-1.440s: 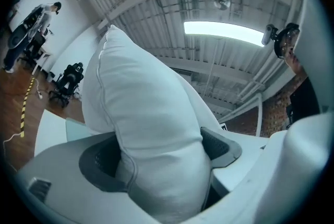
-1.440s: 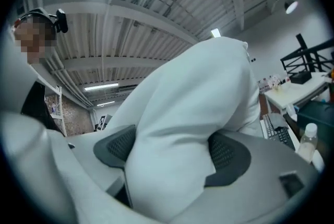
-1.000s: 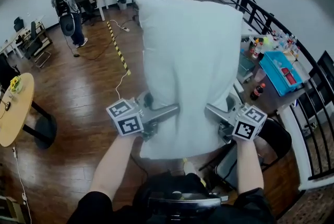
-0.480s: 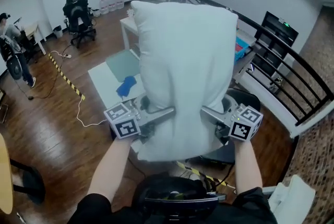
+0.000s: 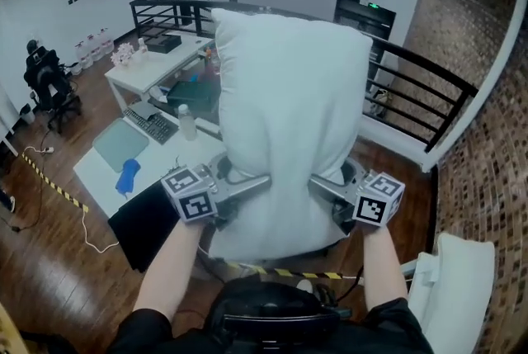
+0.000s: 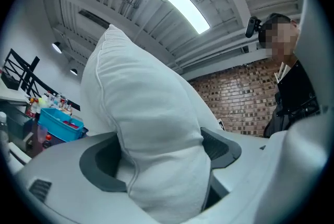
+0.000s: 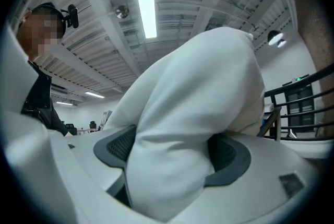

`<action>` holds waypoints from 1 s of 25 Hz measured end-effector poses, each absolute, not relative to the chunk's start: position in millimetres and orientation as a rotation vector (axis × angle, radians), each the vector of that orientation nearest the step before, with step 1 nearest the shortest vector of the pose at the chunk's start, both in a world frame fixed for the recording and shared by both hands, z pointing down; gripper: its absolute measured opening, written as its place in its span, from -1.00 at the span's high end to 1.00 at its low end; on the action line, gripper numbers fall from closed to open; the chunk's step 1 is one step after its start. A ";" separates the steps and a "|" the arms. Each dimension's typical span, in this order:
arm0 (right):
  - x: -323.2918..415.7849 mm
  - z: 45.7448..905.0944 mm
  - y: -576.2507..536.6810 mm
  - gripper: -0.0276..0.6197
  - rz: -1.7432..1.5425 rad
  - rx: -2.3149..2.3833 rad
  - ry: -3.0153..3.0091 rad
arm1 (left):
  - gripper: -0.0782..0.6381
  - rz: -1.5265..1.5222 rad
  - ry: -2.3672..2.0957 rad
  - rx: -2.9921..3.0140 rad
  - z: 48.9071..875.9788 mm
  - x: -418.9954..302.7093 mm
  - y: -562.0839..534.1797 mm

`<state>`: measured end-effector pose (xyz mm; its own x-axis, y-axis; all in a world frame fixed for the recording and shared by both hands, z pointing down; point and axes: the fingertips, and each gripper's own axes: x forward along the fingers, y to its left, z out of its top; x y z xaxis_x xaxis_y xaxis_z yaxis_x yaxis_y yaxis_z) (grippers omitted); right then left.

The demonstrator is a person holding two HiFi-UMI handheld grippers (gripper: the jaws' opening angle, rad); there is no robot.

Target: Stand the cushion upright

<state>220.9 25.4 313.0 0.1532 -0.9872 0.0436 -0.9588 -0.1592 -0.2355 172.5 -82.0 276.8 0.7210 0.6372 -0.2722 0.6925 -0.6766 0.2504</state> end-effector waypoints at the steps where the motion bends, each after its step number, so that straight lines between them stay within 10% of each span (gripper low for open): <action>1: 231.8 316.1 40.9 -0.34 -0.297 -2.274 1.918 | -0.40 -0.222 1.056 2.586 278.2 185.3 -66.3; 25: 412.5 459.3 203.6 -0.35 -0.556 -2.135 1.836 | -0.40 -0.035 0.936 2.505 412.3 367.6 86.7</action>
